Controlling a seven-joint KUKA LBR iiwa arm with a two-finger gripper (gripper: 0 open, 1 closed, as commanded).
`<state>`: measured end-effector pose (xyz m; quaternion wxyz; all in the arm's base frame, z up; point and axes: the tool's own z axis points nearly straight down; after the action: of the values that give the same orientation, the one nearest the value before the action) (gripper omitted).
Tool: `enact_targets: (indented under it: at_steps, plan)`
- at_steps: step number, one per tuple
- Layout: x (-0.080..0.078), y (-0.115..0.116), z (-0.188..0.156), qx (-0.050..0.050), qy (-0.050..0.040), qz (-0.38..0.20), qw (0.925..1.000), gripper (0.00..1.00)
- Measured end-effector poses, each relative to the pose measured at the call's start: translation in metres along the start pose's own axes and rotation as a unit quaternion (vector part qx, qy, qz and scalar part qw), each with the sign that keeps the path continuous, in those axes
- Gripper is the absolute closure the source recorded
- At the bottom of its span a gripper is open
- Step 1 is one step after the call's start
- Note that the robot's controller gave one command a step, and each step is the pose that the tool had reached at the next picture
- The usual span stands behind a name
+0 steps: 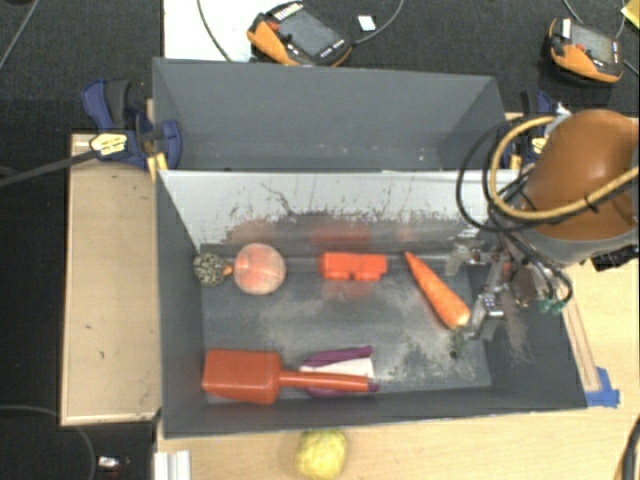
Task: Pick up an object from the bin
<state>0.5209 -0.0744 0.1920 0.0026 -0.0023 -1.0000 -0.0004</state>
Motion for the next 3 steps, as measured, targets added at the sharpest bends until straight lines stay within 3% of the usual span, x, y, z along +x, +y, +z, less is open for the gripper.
enact_targets:
  at_steps: [1,2,3]
  plan:
    - [-0.002,0.0,-0.004,0.001,-0.0041,-0.002,1.0,0.0]
    - [-0.056,-0.033,0.105,0.0,-0.0071,0.092,0.9958,0.0]
    - [-0.053,-0.04,0.048,0.0,-0.0089,0.136,0.9907,0.0]
